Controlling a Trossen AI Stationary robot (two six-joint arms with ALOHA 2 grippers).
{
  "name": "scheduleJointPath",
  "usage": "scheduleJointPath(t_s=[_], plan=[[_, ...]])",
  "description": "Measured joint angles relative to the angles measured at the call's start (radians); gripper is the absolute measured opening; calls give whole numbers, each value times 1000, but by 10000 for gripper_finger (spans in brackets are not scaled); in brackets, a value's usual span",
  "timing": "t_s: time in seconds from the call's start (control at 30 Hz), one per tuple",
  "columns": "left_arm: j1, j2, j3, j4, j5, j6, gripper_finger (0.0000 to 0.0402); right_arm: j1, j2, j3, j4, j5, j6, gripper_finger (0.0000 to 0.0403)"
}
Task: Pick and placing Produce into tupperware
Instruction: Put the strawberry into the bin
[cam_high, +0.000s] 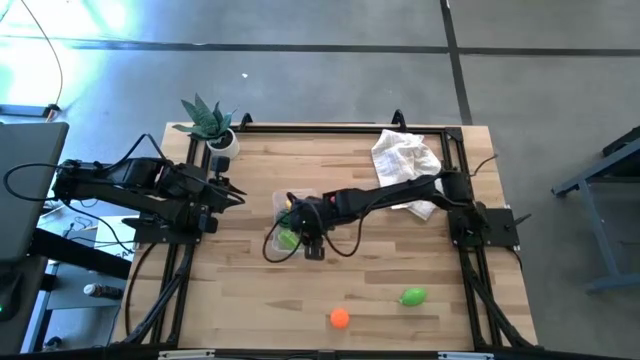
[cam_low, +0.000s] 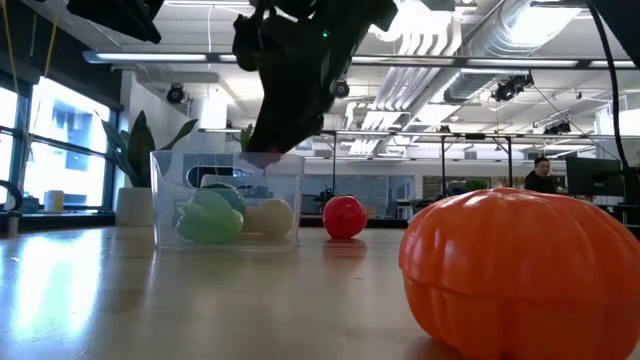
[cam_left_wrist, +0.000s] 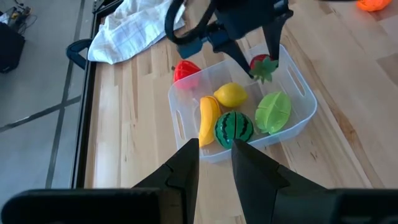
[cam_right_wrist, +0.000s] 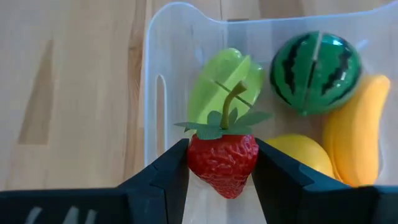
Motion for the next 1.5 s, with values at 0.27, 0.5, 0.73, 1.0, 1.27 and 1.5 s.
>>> scheduleJointPath(t_s=[0.27,0.5,0.73,1.0,1.27,1.5], plan=[[0,0,0,0,0,0,85,-1,54,1,-2,-18,-31,146],[0,0,0,0,0,0,85,-5,94,1,-24,-17,-53,146],[0,0,0,0,0,0,85,-3,96,2,-87,-14,-14,146],[0,0,0,0,0,0,85,11,95,2,-122,-20,-59,146],[0,0,0,0,0,0,85,11,95,2,-150,-15,-112,146],[0,0,0,0,0,0,85,11,95,2,-142,-13,-119,146]])
